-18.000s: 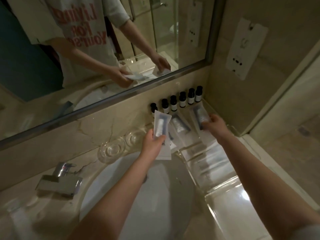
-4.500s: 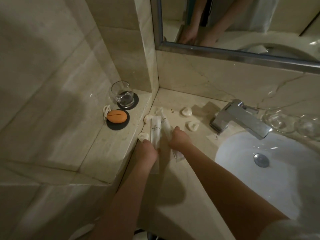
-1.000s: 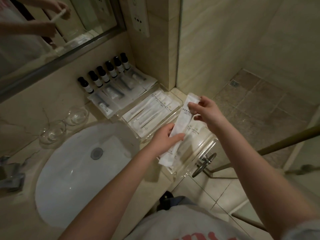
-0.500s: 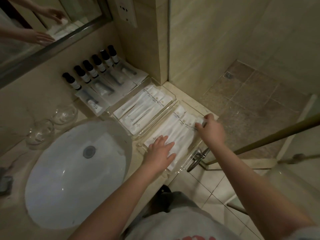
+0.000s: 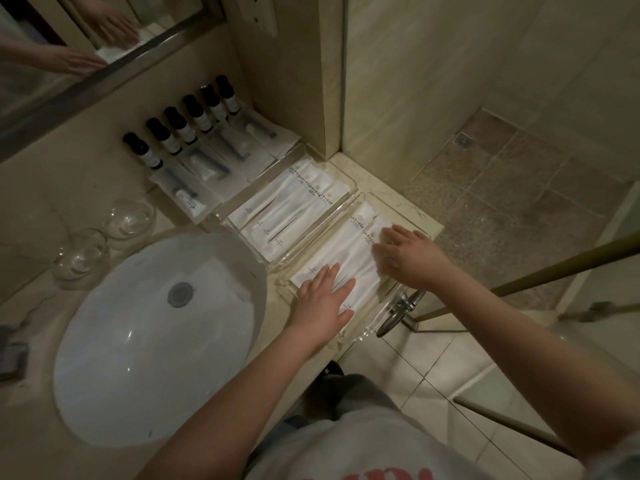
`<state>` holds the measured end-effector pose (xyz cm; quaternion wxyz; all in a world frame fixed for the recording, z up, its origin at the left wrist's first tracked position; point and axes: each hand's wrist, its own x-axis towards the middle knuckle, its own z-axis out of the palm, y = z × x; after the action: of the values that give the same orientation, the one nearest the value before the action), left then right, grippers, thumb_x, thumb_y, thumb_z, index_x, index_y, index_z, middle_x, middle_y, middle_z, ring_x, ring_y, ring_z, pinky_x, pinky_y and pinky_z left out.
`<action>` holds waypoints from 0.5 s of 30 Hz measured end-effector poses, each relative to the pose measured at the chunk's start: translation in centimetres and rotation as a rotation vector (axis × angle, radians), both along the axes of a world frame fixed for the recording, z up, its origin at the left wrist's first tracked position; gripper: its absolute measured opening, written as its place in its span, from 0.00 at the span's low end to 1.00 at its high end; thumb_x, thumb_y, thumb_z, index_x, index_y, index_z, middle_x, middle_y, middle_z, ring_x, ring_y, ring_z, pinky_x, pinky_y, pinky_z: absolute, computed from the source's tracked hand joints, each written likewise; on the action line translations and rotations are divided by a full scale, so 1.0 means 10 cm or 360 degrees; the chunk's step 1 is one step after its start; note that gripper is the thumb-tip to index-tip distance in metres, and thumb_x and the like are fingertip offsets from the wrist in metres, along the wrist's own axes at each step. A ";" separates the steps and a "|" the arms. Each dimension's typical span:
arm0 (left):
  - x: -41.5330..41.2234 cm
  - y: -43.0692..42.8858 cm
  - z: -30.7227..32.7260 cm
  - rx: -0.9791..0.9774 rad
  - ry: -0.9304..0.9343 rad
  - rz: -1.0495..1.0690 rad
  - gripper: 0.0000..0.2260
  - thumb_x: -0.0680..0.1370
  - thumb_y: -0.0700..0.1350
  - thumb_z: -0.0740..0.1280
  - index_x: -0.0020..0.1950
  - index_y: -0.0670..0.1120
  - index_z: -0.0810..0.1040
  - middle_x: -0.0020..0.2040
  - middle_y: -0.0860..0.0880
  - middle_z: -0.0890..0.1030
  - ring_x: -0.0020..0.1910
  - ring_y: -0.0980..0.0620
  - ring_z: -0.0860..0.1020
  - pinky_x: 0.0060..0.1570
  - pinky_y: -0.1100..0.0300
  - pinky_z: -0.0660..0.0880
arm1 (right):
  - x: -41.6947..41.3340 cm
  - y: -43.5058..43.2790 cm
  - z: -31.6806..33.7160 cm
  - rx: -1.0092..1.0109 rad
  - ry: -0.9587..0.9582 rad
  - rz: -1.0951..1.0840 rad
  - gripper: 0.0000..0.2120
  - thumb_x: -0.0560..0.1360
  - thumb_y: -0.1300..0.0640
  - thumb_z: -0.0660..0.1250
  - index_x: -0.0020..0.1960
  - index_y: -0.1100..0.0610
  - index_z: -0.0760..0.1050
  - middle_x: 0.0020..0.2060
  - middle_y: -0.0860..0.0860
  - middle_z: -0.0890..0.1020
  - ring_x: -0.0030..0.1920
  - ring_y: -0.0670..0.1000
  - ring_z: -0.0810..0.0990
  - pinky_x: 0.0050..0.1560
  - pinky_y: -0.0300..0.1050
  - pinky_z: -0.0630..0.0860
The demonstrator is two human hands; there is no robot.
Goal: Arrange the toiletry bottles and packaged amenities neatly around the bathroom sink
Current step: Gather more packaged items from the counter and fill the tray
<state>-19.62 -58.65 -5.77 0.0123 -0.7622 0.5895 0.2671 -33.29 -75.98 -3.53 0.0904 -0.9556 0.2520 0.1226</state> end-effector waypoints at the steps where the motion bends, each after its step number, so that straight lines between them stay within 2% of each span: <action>1: 0.00 0.00 0.00 0.0007 -0.0011 -0.0015 0.26 0.80 0.55 0.56 0.76 0.57 0.52 0.79 0.48 0.44 0.77 0.47 0.41 0.74 0.46 0.45 | -0.04 0.00 0.00 -0.0005 0.0003 -0.0007 0.13 0.77 0.47 0.58 0.58 0.50 0.72 0.59 0.52 0.72 0.66 0.56 0.68 0.60 0.54 0.71; 5: 0.00 -0.01 -0.03 -0.0028 -0.0039 -0.0007 0.23 0.80 0.54 0.55 0.75 0.57 0.55 0.79 0.48 0.46 0.77 0.46 0.43 0.74 0.45 0.48 | -0.11 0.01 -0.02 0.0063 -0.0085 -0.0045 0.17 0.78 0.47 0.59 0.65 0.50 0.70 0.63 0.55 0.72 0.68 0.58 0.68 0.59 0.55 0.74; 7: 0.01 0.01 -0.03 -0.0108 -0.0080 0.0034 0.20 0.81 0.53 0.55 0.73 0.56 0.61 0.78 0.47 0.50 0.77 0.45 0.46 0.74 0.46 0.52 | -0.08 0.01 -0.02 0.0154 -0.0097 -0.0169 0.22 0.78 0.47 0.60 0.70 0.50 0.67 0.71 0.57 0.67 0.72 0.58 0.64 0.61 0.56 0.74; 9: 0.02 0.04 -0.03 -0.0156 -0.0081 0.0046 0.18 0.81 0.52 0.55 0.71 0.54 0.66 0.78 0.48 0.53 0.77 0.46 0.47 0.73 0.47 0.53 | -0.05 0.03 -0.03 0.0201 -0.0088 -0.0261 0.23 0.78 0.49 0.61 0.72 0.50 0.64 0.74 0.57 0.63 0.74 0.58 0.60 0.62 0.57 0.73; 12: 0.04 0.09 -0.04 -0.0184 -0.0062 0.0014 0.17 0.81 0.50 0.56 0.70 0.54 0.69 0.78 0.49 0.54 0.77 0.47 0.48 0.73 0.49 0.52 | -0.04 0.06 -0.04 0.0170 -0.0157 -0.0165 0.18 0.78 0.52 0.61 0.66 0.53 0.71 0.65 0.61 0.70 0.68 0.63 0.67 0.53 0.56 0.76; 15: 0.05 0.09 -0.03 -0.0181 -0.0102 -0.0036 0.18 0.80 0.49 0.57 0.70 0.53 0.68 0.78 0.49 0.54 0.77 0.47 0.48 0.73 0.49 0.52 | -0.01 0.06 -0.02 0.0166 -0.0155 -0.0161 0.18 0.78 0.53 0.61 0.67 0.53 0.70 0.65 0.59 0.70 0.67 0.61 0.67 0.56 0.54 0.74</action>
<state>-19.14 -57.72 -6.05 -0.0091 -0.7632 0.6116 0.2085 -33.44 -75.36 -3.75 0.1584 -0.9405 0.2885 0.0842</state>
